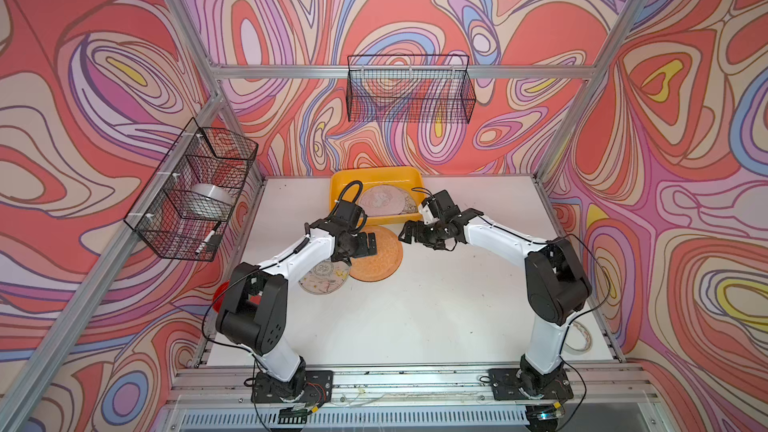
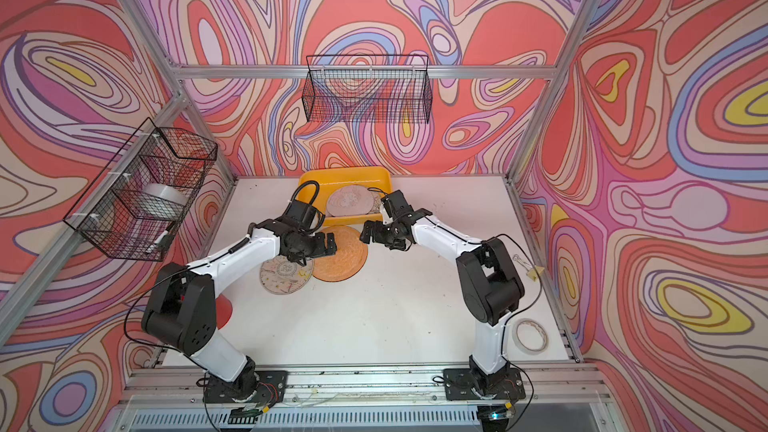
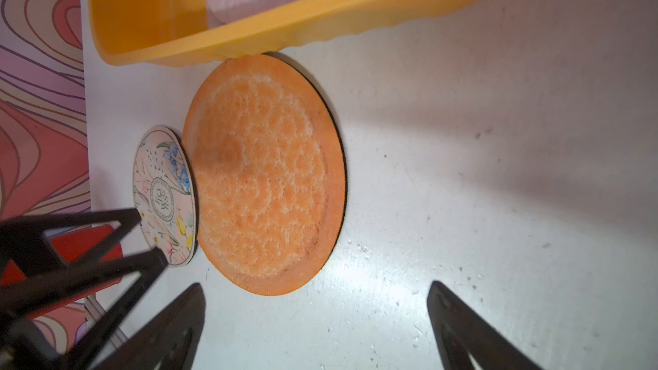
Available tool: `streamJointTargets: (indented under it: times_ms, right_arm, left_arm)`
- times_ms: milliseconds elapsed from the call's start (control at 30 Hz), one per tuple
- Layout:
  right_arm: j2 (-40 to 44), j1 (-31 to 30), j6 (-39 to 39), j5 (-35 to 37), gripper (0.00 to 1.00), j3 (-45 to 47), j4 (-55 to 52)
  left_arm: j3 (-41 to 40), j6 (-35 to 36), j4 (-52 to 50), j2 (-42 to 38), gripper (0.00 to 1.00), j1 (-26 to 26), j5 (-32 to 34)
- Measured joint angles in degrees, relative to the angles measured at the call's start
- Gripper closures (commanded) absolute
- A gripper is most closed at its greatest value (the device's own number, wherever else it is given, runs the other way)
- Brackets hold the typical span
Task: Put the coasters into the storage box
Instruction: Pick up the coaster from the center of the board.
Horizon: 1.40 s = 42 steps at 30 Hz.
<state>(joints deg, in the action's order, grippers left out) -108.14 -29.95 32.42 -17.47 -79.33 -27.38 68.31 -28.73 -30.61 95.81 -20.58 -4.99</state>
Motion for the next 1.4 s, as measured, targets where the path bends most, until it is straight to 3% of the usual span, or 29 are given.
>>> streamJointTargets:
  times_ms: [267, 733, 1067, 1400]
  right_arm:
    - [-1.0, -1.7, 3.2, -0.1, 0.02, 2.6, 2.3]
    - [-1.5, -2.0, 4.4, -0.1, 0.02, 2.6, 3.9]
    - [-5.2, -2.7, 4.8, 0.3, 0.05, 2.5, 1.8]
    - [-5.6, -2.8, 5.3, 1.0, 0.18, 2.1, -2.8]
  left_arm:
    - [7.5, 5.0, 0.1, 10.2, 0.03, 4.6, 3.0]
    - [9.9, 9.2, 3.8, 19.1, 0.06, 4.9, 4.1]
    - [10.5, 7.9, 4.3, 19.5, 0.12, 4.7, 1.7]
    - [7.4, 5.2, 5.9, 17.5, 0.14, 0.4, 0.1]
